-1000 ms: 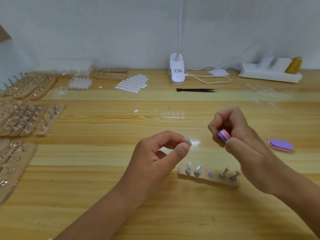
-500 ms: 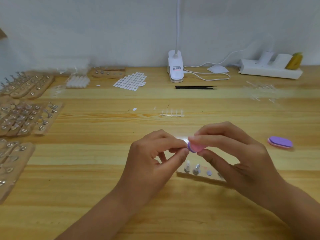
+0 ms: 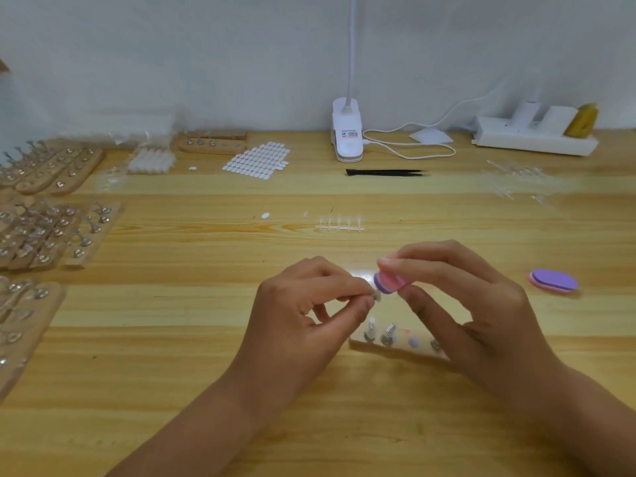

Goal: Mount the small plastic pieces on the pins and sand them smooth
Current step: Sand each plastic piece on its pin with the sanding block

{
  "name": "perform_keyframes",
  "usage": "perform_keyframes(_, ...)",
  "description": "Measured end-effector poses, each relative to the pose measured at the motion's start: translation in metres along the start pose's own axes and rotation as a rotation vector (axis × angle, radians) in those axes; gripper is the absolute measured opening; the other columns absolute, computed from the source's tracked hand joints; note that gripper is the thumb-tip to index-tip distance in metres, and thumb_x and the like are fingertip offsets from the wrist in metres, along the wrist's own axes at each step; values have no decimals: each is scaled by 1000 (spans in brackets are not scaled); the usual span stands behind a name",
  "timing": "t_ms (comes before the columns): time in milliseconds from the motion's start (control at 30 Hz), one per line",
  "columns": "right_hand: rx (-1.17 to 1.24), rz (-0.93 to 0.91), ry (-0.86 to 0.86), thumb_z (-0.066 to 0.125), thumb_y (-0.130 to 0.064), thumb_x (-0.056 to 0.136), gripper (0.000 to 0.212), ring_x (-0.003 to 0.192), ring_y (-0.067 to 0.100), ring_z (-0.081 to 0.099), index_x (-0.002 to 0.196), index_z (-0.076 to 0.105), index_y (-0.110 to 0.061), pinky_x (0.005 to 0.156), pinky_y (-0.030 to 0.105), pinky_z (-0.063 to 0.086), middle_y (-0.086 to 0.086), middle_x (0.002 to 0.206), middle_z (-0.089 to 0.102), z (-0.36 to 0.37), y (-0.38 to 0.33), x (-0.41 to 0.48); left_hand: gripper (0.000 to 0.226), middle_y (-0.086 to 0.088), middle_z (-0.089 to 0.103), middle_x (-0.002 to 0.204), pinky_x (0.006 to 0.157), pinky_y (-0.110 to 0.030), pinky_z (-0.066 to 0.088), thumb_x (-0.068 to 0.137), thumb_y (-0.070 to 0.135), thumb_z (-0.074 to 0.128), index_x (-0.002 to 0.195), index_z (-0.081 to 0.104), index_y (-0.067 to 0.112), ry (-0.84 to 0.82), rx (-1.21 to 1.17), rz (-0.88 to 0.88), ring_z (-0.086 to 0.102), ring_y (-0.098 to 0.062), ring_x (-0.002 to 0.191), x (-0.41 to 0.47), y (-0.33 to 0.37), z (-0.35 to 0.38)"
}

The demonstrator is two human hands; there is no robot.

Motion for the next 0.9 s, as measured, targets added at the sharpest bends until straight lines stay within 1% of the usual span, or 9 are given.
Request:
perform_keyframes(100,34,-46,-18,59,-7,95,28,116,10,62,122,63,-13,98,18,47,1,118,65,4,-7,-1,12,9,70,81,58,-17,46,81,11,77,91,79,18,5,-34,13,65,-12,79,0,0,0)
perform_keyframes(233,-5,50,21,60,-12,94,27,113,0,61,120,63,-15,90,8,45,-6,117,64,-3,1,1,13,12,73,84,60,-19,50,80,10,76,89,79,20,47,-96,2,69,-9,82,0,-1,-2)
perform_keyframes(367,118,56,42,62,-11,94,27,111,11,66,120,64,-13,92,16,52,-4,118,65,1,-7,-1,14,14,75,85,64,-24,54,79,11,77,89,78,21,57,-176,-37,71,-9,81,-1,-3,-3)
perform_keyframes(500,77,110,-5,66,-11,96,23,110,5,64,119,65,-15,89,11,49,-6,116,65,0,-2,-1,16,13,75,83,63,-23,56,78,8,79,87,77,21,83,-225,-81,71,-8,76,-1,-4,-3)
perform_keyframes(567,139,147,25,65,-11,96,24,110,7,65,119,65,-15,90,13,51,-4,114,67,-2,-2,-1,18,11,74,82,62,-22,55,78,3,79,86,74,19,89,-261,-91,70,-10,73,-1,-4,-3)
perform_keyframes(633,211,125,51,65,-12,96,24,111,11,67,120,65,-15,91,15,53,-2,115,67,0,-7,0,21,11,74,81,63,-21,55,78,3,79,87,72,21,95,-268,-89,70,-8,72,0,-3,-3)
perform_keyframes(767,116,95,-27,66,-6,94,24,109,5,65,118,67,-12,83,6,46,-5,114,67,4,-7,-1,20,8,75,84,65,-24,57,79,4,76,84,67,21,99,-298,-109,72,-9,74,-1,-4,-4)
perform_keyframes(833,104,132,-45,62,-4,92,26,107,4,65,116,69,-10,82,5,44,-3,111,68,3,-2,-2,21,8,75,87,66,-25,57,80,3,76,82,67,22,107,-303,-108,72,-11,75,-1,-4,-4)
perform_keyframes(900,129,127,-22,65,-7,95,22,107,5,65,117,69,-9,82,6,45,-3,112,68,2,-3,-1,19,8,76,87,67,-25,57,80,4,76,82,69,22,110,-310,-104,72,-11,75,0,-4,-5)
Point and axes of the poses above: each hand's wrist, its own x-axis towards the middle knuckle, its own z-axis out of the palm, y = z × x, the point moved 4 cm from there along x, towards the middle knuckle
